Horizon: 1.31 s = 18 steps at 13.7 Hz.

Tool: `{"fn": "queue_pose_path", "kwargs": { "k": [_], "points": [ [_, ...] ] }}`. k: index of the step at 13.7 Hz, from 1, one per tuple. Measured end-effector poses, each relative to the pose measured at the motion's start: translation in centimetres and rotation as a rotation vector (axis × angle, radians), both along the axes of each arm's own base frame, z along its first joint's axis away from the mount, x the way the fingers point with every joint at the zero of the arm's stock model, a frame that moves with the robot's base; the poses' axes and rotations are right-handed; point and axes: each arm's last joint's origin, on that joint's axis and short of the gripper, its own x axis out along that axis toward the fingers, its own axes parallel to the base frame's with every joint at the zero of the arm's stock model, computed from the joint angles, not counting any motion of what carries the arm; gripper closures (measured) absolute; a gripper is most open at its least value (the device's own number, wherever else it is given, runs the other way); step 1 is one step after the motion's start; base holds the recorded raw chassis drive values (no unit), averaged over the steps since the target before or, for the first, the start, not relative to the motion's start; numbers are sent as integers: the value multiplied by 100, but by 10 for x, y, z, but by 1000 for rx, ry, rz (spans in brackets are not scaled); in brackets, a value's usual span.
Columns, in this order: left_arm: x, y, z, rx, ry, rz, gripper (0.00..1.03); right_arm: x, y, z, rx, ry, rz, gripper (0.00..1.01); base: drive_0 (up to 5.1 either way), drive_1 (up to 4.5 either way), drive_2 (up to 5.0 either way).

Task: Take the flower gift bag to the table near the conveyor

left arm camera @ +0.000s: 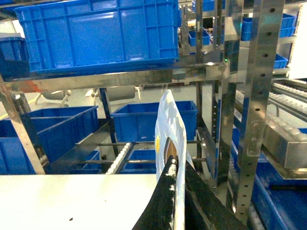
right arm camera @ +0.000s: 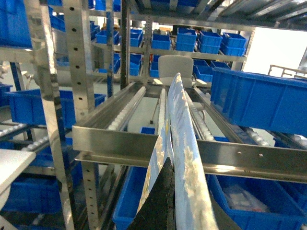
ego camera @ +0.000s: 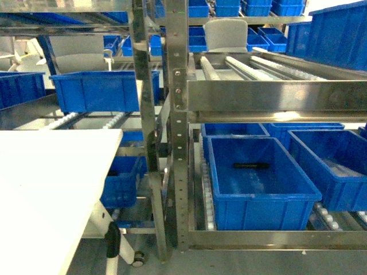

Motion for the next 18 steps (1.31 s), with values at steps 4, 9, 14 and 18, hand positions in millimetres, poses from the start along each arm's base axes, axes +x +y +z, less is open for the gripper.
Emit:
{"fn": "queue_pose_path", "kwargs": {
  "k": [4,9,14,18],
  "points": [
    [0,0,0,0,2,0,101,0,0,0,0,-1,0,99,-496,242,242],
    [0,0,0,0,2,0,101,0,0,0,0,-1,0,99,-498,243,243],
    [0,0,0,0,2,0,101,0,0,0,0,2,0,99,-494,247,247],
    [0,0,0,0,0,0,101,0,0,0,0,-2,0,99,-492,249,249]
  ]
}}
